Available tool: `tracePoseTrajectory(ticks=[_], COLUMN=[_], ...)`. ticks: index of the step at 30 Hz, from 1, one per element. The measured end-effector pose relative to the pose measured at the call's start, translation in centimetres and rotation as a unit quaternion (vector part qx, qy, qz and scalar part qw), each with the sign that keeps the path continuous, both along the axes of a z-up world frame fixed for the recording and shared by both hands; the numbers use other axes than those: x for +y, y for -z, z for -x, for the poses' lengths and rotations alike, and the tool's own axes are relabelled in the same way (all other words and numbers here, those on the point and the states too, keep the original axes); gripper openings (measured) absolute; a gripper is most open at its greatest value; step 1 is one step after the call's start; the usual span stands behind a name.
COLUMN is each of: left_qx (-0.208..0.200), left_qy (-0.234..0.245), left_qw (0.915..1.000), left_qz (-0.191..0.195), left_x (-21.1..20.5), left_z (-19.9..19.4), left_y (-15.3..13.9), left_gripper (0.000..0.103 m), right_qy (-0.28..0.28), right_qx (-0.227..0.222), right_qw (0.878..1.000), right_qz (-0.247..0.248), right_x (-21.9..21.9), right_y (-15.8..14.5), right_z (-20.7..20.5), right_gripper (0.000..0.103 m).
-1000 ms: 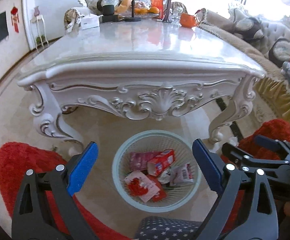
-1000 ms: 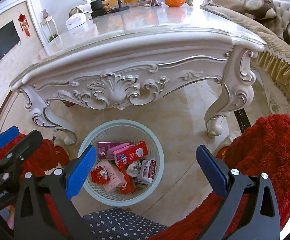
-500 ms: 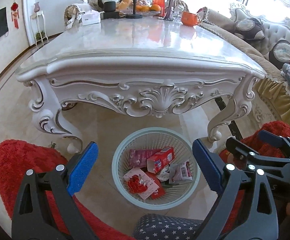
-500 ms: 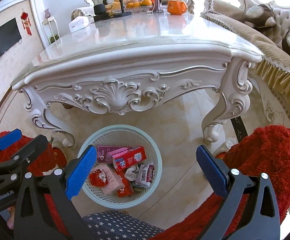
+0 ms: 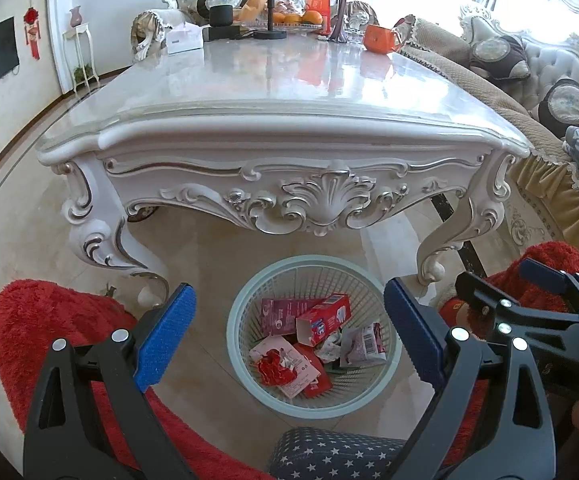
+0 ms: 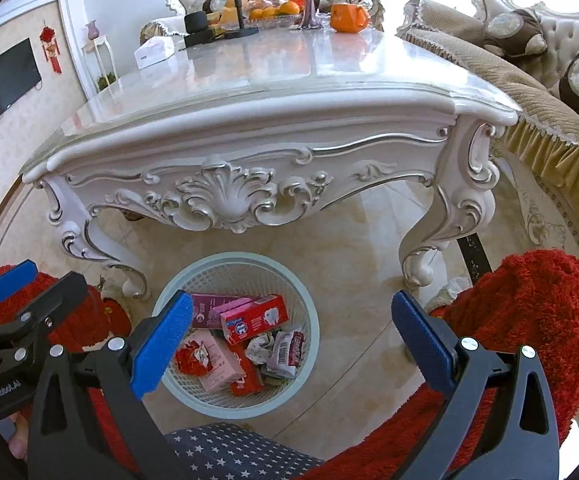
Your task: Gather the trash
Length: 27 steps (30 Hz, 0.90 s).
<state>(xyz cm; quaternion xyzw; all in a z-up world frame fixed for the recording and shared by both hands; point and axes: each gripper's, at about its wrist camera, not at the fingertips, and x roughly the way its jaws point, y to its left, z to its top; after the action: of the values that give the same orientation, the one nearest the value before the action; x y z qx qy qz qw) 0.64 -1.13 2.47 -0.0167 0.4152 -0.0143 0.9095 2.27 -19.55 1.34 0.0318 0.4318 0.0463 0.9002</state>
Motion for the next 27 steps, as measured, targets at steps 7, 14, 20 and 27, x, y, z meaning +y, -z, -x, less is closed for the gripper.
tracePoseTrajectory(ticks=[7, 14, 20, 27], left_qx=[0.003, 0.012, 0.02, 0.029], left_qy=[0.001, 0.012, 0.015, 0.023], left_qw=[1.0, 0.9999, 0.9997, 0.9993], left_qz=[-0.009, 0.004, 0.0, -0.004], left_x=[0.0, 0.4, 0.4, 0.2], left_z=[0.0, -0.4, -0.7, -1.1], left_y=[0.1, 0.6, 1.0, 1.5], left_gripper=[0.092, 0.092, 0.092, 0.092], right_qy=[0.001, -0.002, -0.001, 0.002], right_qx=[0.004, 0.007, 0.01, 0.02], right_qw=[1.0, 1.0, 1.0, 1.0], right_qz=[0.004, 0.016, 0.019, 0.015], right_x=[0.1, 0.6, 0.8, 0.5], right_y=[0.2, 0.3, 0.6, 1.1], right_z=[-0.1, -0.2, -0.2, -0.4], right_gripper=[0.095, 0.095, 0.095, 0.095])
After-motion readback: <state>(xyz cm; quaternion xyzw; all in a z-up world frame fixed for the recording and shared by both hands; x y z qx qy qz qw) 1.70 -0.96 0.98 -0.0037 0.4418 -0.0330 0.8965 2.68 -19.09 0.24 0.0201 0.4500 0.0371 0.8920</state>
